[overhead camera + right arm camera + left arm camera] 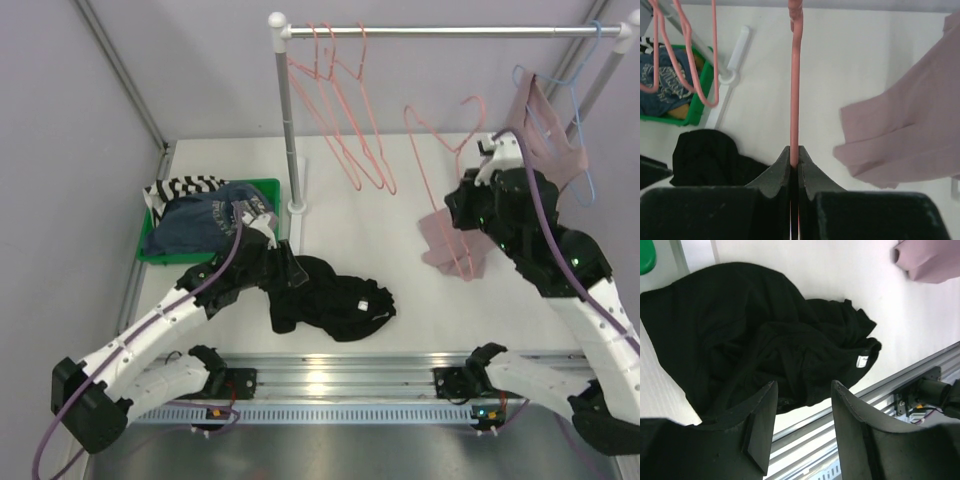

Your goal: Place the tank top on the hanger

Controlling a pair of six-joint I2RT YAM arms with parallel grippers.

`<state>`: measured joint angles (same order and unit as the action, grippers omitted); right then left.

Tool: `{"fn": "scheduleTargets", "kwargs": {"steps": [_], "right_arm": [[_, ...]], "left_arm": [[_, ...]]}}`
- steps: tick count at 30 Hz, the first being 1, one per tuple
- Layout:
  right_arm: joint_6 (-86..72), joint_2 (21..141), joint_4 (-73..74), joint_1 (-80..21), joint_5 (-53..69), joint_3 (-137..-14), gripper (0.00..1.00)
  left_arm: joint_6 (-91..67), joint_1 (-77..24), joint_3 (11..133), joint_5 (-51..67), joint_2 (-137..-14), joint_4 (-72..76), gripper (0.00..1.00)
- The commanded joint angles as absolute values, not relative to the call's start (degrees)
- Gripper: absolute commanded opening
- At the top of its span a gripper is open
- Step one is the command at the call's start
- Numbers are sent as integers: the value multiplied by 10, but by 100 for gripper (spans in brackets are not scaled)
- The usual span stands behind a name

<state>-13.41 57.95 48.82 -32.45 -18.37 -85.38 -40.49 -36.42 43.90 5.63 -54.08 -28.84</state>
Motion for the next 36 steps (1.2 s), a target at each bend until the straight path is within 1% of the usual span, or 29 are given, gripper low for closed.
{"fn": "scheduleTargets", "kwargs": {"steps": [1, 3, 8, 15, 19, 26, 36], "right_arm": [[-195, 499, 494, -321, -99, -759, 0], [-218, 455, 504, -326, -74, -702, 0], [-250, 376, 528, -333, -38, -634, 0], [-275, 327, 526, -335, 26, -562, 0], [-276, 312, 530, -337, 35, -546, 0], [-263, 311, 542, -338, 41, -556, 0], [-256, 308, 541, -338, 60, -545, 0]], "left_arm": [[-407, -388, 425, 24, -561, -251, 51], [-407, -398, 424, 13, -573, -245, 49], [-409, -439, 429, -35, -617, -250, 43], [-391, -475, 456, -95, -680, -246, 45], [-381, -482, 468, -119, -716, -253, 44], [-374, -498, 489, -161, -761, -271, 43], [-386, -531, 534, -245, -829, -358, 41]]}}
